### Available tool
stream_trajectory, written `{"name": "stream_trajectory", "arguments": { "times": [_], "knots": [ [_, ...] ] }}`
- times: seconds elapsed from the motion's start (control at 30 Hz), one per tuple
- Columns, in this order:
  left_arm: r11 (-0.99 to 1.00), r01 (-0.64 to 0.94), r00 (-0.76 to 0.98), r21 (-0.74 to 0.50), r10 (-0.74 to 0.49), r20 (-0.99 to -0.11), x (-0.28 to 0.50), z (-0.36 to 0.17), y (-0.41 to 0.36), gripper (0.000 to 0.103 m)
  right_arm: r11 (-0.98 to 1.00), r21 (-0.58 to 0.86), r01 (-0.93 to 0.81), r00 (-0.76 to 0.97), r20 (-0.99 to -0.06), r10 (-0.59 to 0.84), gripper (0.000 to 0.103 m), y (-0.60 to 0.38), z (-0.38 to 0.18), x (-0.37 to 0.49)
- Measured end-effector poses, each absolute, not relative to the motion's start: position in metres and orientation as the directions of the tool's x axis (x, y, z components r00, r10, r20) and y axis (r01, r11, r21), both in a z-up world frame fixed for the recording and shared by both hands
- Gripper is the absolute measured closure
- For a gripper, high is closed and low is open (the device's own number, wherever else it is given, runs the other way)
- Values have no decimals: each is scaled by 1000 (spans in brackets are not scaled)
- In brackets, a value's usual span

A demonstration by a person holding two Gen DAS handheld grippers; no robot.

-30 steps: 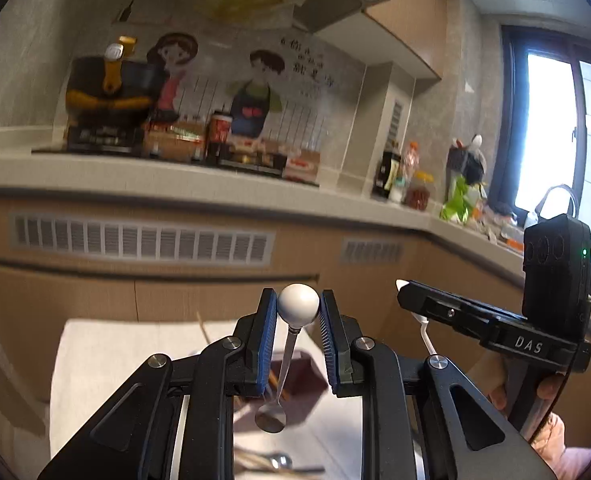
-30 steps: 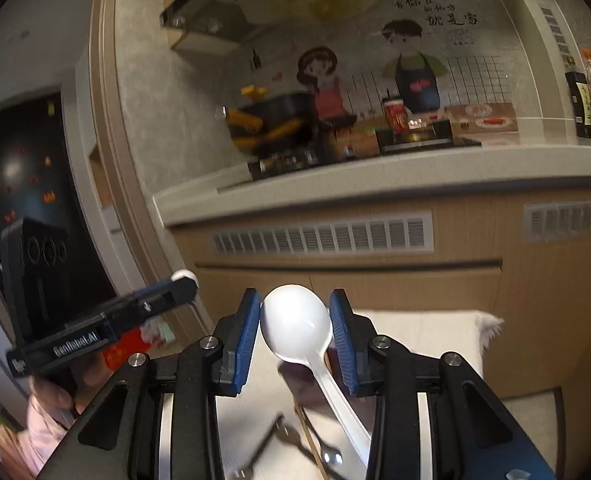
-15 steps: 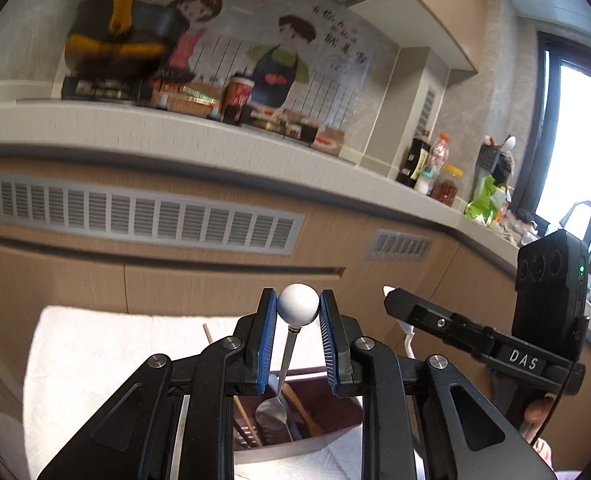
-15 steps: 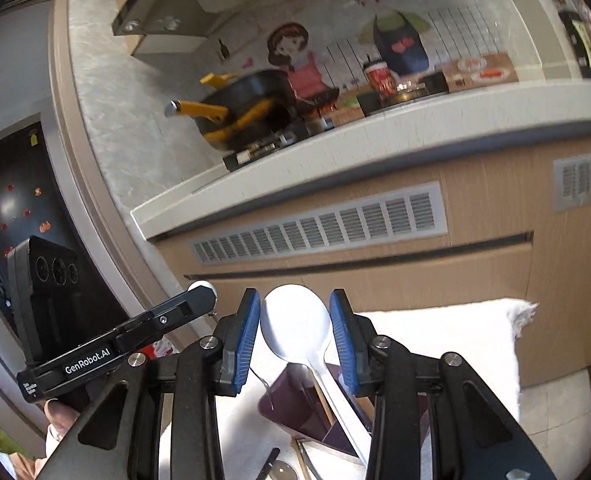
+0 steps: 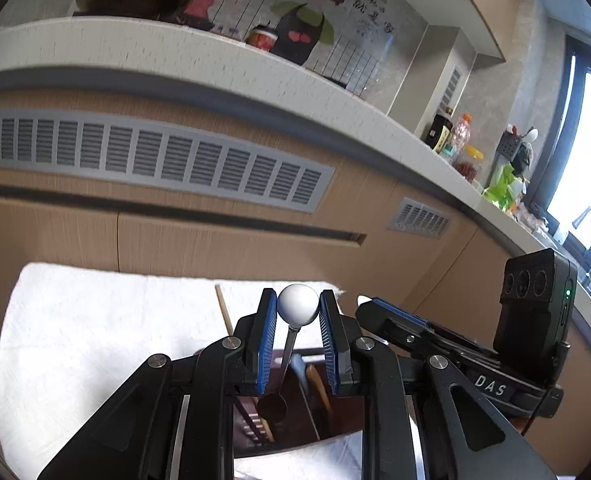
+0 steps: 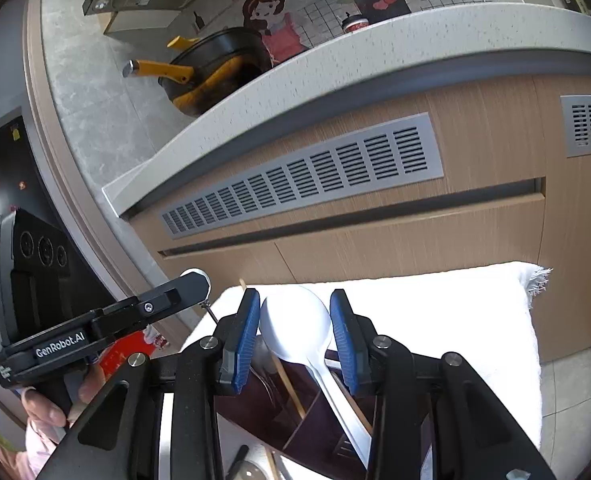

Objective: Organize utensils
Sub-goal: 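Carry both spoons over the maroon caddy and open both tools to drop them in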

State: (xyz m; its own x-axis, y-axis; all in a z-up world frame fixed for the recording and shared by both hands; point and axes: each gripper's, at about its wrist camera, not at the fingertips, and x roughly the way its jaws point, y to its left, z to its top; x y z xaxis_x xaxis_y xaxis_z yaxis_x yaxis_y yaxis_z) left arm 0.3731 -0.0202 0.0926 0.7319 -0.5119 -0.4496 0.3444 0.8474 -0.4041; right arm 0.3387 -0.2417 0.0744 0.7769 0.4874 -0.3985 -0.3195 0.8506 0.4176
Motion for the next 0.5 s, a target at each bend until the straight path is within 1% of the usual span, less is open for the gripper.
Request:
{"name": "stream_trajectory", "arguments": {
  "times": [0.07,0.1,0.13,0.17,0.2,0.23,0.3,0.33,0.37,0.4,0.43,0.47,0.5],
  "knots": [
    [851,335,727,-405,-507,-463,374,86,-20,79,855,410,-316,782,-398,480,67,-241,70,340],
    [850,332,723,-410,-508,-468,375,84,-19,74,857,410,-314,780,-403,478,65,-241,69,340],
    [848,328,715,-417,-511,-477,376,80,-19,69,858,408,-313,774,-413,479,56,-241,68,340],
    [848,323,712,-420,-510,-482,375,79,-19,67,862,401,-311,772,-423,476,41,-242,68,340],
    [849,321,712,-420,-509,-485,374,78,-18,65,875,383,-298,782,-427,453,34,-242,69,337],
    [851,320,713,-417,-506,-486,371,78,-17,65,888,363,-282,798,-425,427,31,-242,70,333],
    [857,315,719,-408,-496,-486,363,78,-14,65,922,295,-249,837,-413,358,31,-242,76,320],
    [863,310,725,-399,-486,-487,358,78,-12,63,934,265,-239,849,-410,334,29,-242,79,313],
    [869,304,732,-391,-476,-488,351,79,-10,61,942,242,-232,858,-406,316,23,-241,82,307],
    [873,299,736,-385,-468,-490,347,79,-8,56,948,224,-227,868,-395,301,19,-241,84,299],
    [883,291,741,-369,-452,-497,338,78,-6,53,951,216,-223,876,-384,293,8,-242,86,292],
    [890,283,746,-356,-438,-502,333,77,-5,53,954,207,-217,885,-371,282,3,-242,88,284],
    [901,272,752,-337,-418,-510,325,75,-3,53,959,196,-206,896,-356,265,2,-241,89,274]
  ]
}}
